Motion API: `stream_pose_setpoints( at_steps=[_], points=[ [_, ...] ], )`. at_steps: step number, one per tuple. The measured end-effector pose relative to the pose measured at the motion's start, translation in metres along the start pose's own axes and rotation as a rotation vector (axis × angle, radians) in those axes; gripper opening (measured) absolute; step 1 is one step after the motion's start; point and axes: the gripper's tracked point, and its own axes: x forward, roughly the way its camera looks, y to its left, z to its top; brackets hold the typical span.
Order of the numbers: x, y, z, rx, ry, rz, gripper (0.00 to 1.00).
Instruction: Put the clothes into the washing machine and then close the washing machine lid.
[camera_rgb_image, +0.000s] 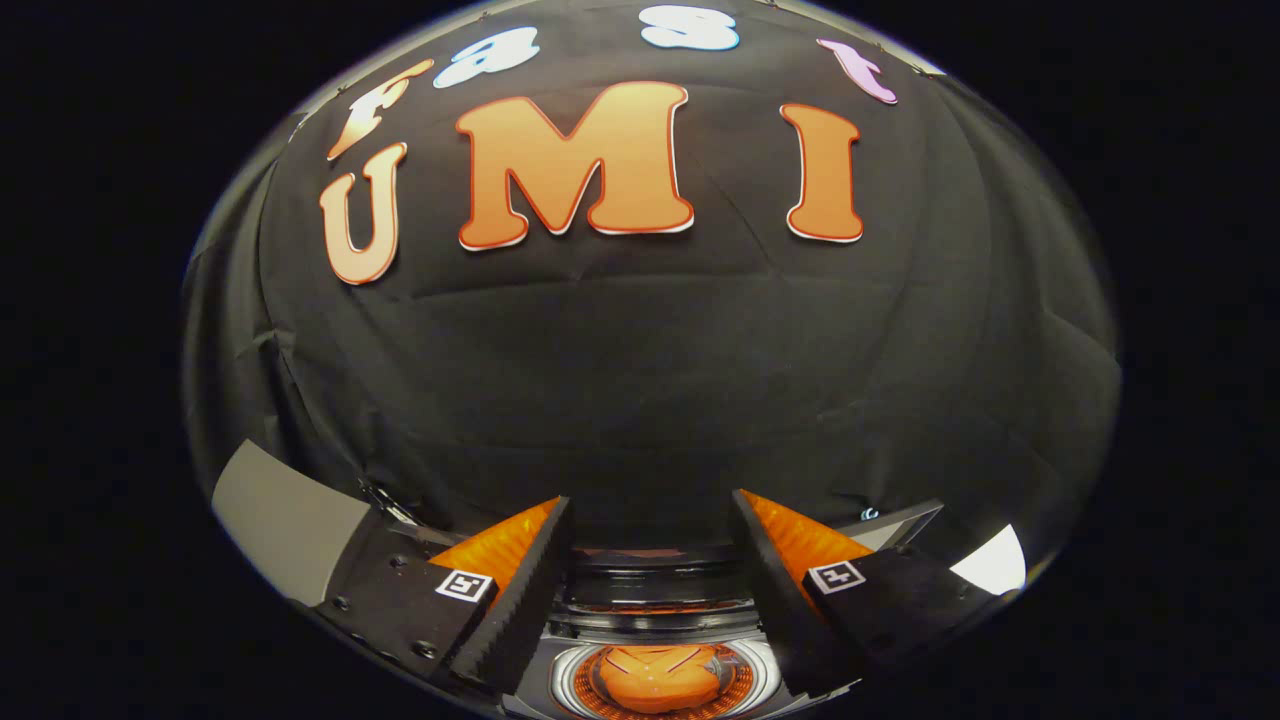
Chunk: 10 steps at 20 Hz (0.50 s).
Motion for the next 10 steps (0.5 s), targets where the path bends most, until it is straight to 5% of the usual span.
stream_pose_setpoints(
  at_steps=[10],
  points=[
    [-0.032, 0.000, -0.020, 0.008, -0.066, -0.002, 1.00]
  ],
)
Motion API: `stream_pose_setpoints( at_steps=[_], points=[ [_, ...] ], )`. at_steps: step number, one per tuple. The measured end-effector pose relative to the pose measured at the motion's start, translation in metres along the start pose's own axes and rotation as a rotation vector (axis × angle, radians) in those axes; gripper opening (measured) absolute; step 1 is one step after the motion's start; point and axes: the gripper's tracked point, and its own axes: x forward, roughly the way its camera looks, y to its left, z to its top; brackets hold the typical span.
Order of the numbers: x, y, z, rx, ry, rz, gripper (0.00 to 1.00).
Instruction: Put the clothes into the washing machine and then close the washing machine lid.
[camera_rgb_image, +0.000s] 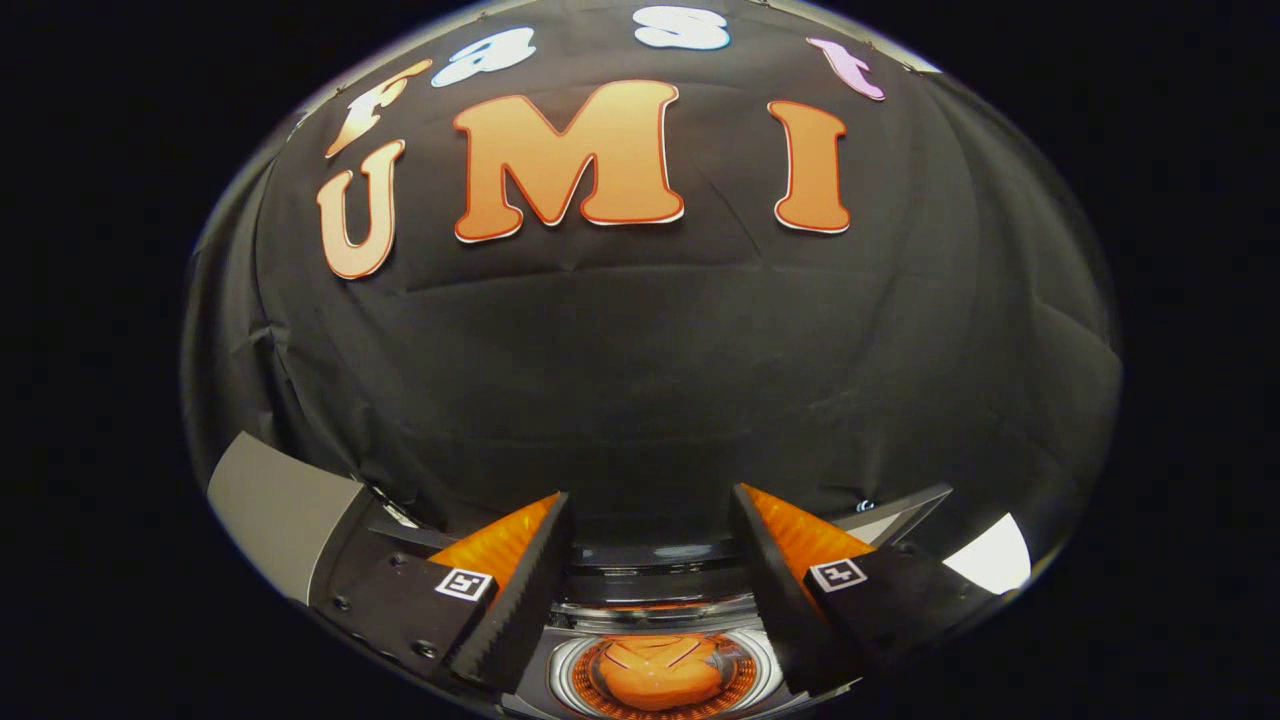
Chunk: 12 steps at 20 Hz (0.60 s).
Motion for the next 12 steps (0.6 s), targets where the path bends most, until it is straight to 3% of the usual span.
stream_pose_setpoints(
  at_steps=[12],
  points=[
    [-0.058, 0.000, -0.042, 0.000, -0.096, 0.000, 0.99]
  ],
)
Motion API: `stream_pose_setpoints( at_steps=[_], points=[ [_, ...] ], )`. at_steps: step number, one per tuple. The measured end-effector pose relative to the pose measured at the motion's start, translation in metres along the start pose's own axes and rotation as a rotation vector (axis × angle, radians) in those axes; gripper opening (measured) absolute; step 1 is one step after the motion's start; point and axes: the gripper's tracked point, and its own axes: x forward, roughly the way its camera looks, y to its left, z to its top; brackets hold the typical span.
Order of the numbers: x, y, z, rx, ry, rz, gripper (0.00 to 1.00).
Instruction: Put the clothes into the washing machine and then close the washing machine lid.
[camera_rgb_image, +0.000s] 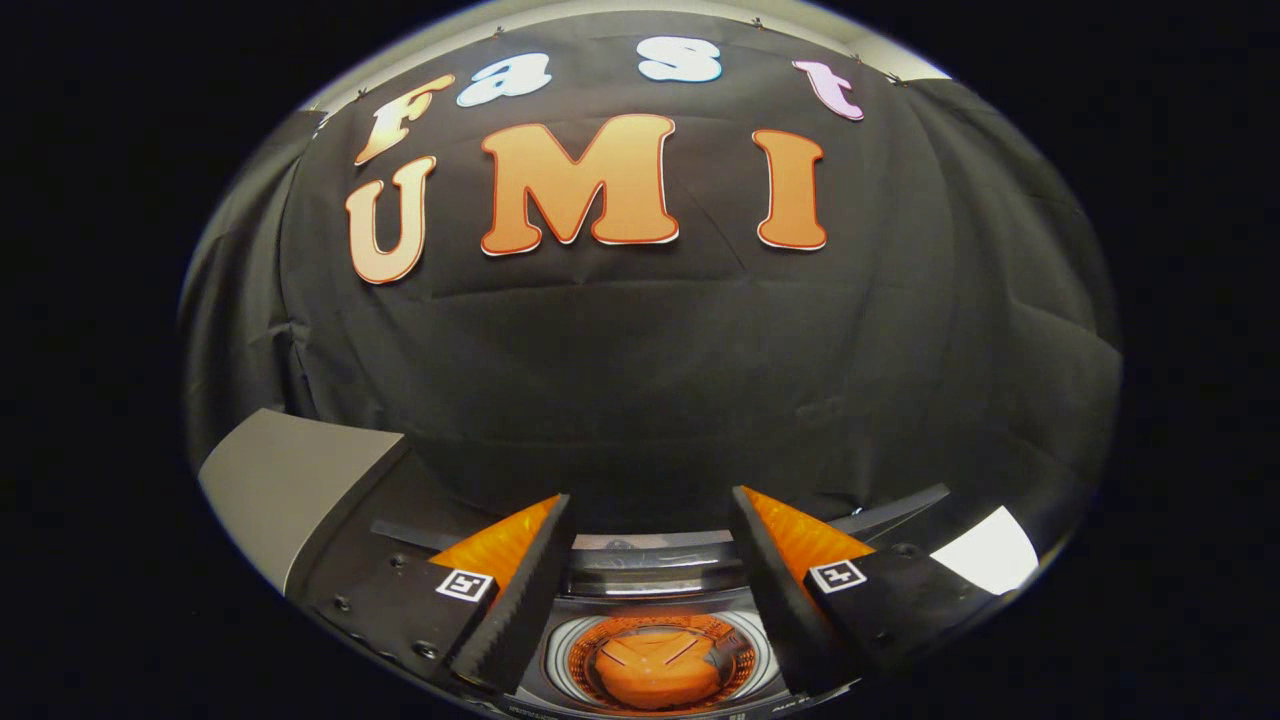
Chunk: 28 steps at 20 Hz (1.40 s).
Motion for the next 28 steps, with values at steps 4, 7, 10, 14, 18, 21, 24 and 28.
stream_pose_setpoints(
  at_steps=[4, 7, 10, 14, 18, 21, 24, 28],
  points=[
    [-0.014, 0.000, -0.012, -0.007, -0.019, 0.007, 0.99],
    [-0.023, 0.000, -0.021, -0.001, -0.044, 0.006, 0.99],
    [-0.030, -0.001, -0.035, -0.002, -0.047, 0.002, 0.99],
    [-0.030, -0.003, -0.081, 0.017, 0.027, -0.001, 0.99],
    [-0.031, -0.006, -0.144, 0.055, 0.129, 0.000, 0.99],
    [-0.029, -0.014, -0.186, 0.082, 0.210, -0.017, 0.99],
    [-0.032, -0.023, -0.225, 0.110, 0.280, -0.027, 0.98],
    [-0.043, -0.029, -0.236, 0.160, 0.305, -0.037, 0.98]
  ],
)
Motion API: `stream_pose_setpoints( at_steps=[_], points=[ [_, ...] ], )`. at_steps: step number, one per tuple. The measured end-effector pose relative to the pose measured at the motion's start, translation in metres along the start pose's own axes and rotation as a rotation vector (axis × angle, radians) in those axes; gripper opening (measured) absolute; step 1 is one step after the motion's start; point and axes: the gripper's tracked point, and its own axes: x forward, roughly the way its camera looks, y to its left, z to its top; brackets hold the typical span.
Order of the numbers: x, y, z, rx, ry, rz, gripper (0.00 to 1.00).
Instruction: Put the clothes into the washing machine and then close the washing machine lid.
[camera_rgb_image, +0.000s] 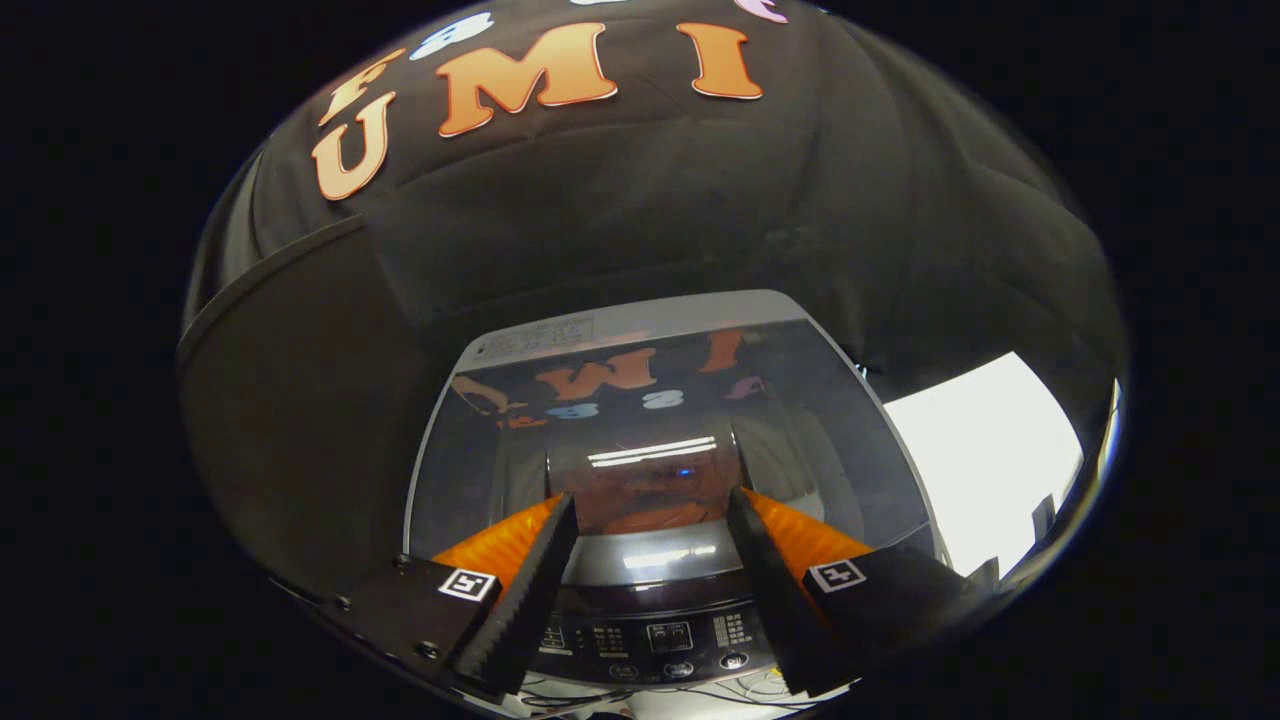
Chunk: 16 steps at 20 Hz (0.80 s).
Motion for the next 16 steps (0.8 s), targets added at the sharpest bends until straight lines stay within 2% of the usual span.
stream_pose_setpoints(
  at_steps=[6, 11, 16],
  points=[
    [-0.052, 0.008, 0.058, 0.015, -0.114, 0.003, 0.98],
    [-0.132, 0.028, 0.132, -0.011, -0.310, 0.026, 0.97],
    [-0.207, 0.042, 0.180, -0.086, -0.467, 0.019, 0.98]
  ],
)
